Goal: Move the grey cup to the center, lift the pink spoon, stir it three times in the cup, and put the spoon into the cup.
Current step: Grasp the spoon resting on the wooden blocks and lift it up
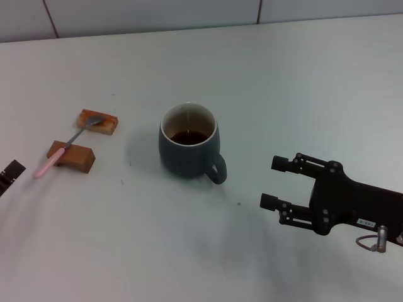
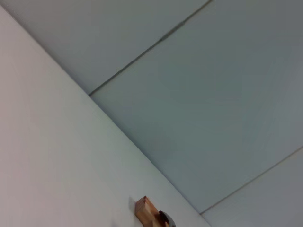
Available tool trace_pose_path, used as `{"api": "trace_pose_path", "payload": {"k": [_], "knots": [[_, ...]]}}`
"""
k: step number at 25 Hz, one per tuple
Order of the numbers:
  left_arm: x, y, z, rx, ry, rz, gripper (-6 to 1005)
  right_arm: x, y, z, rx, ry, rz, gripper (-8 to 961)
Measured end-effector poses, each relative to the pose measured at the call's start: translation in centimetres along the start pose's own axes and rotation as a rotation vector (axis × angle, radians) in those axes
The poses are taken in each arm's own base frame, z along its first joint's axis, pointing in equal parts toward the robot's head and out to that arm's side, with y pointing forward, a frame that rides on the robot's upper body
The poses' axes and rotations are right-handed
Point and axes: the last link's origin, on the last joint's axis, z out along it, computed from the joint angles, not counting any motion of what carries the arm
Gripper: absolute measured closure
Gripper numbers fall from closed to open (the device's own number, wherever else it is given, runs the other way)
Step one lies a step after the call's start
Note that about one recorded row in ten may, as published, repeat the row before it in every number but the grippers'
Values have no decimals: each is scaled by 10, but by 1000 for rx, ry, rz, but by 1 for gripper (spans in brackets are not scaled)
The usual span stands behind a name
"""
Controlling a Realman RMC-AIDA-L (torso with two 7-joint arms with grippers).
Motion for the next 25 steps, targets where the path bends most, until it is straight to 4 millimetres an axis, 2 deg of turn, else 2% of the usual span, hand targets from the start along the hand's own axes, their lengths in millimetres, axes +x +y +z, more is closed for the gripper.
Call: {"api": "trace_pose_path", "payload": {"k": [25], "knots": [[-12,-4,11,34,-34,-130,134,0,-1,-2,-3,14,1,208]]}}
